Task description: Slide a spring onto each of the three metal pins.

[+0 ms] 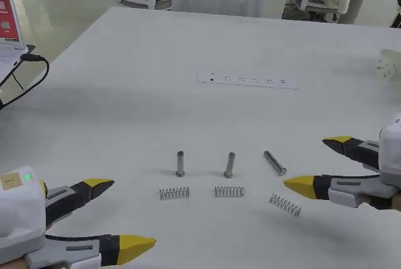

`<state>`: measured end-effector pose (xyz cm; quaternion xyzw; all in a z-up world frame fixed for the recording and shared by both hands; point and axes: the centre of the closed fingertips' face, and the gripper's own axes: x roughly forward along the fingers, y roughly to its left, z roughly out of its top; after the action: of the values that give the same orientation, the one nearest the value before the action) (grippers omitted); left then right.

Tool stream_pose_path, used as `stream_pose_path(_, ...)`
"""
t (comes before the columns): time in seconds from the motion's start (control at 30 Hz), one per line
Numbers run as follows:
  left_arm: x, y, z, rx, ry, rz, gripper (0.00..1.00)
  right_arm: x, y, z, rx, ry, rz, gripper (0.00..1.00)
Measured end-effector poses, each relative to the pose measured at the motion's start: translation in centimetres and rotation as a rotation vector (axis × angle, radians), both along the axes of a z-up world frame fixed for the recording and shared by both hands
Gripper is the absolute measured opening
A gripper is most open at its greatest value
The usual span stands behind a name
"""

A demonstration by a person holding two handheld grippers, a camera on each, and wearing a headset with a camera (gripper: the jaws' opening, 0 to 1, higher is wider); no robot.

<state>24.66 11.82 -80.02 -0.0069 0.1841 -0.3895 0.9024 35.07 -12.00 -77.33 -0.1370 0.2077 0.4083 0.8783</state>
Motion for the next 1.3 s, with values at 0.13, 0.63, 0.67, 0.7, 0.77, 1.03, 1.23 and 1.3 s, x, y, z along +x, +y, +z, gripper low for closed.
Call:
stream_pose_path(0.13, 0.1, 0.0, 0.0, -0.003, 0.000, 0.001, 0.80, 0.8, 0.4, -0.2, -0.006, 0.003, 0.002, 0.76)
stream_pose_path(0.63, 0.2, 0.1, 0.1, -0.007, -0.008, 0.006, 0.79, 3.1, 2.0, -0.9, -0.023, 0.033, 0.015, 0.74)
stream_pose_path(0.67, 0.2, 0.1, 0.2, -0.008, -0.010, 0.007, 0.79, 3.2, 2.1, -1.0, -0.021, 0.036, 0.015, 0.74)
stream_pose_path(0.7, 0.2, 0.1, 0.2, -0.008, -0.011, 0.008, 0.79, 3.3, 2.1, -1.1, -0.022, 0.039, 0.014, 0.74)
stream_pose_path(0.77, 0.3, 0.1, 0.2, -0.010, -0.011, 0.009, 0.79, 3.5, 2.2, -1.4, -0.029, 0.048, 0.014, 0.74)
stream_pose_path(1.03, 0.2, 0.0, 0.2, -0.014, -0.011, 0.011, 0.79, 4.8, 2.5, -2.2, -0.062, 0.073, -0.001, 0.71)
stream_pose_path(1.23, 0.2, 0.2, 0.1, -0.015, -0.009, 0.013, 0.79, 5.7, 2.8, -3.0, -0.078, 0.095, -0.015, 0.68)
stream_pose_path(1.3, 0.2, 0.1, 0.1, -0.014, -0.009, 0.013, 0.78, 5.9, 2.8, -3.4, -0.088, 0.108, -0.019, 0.66)
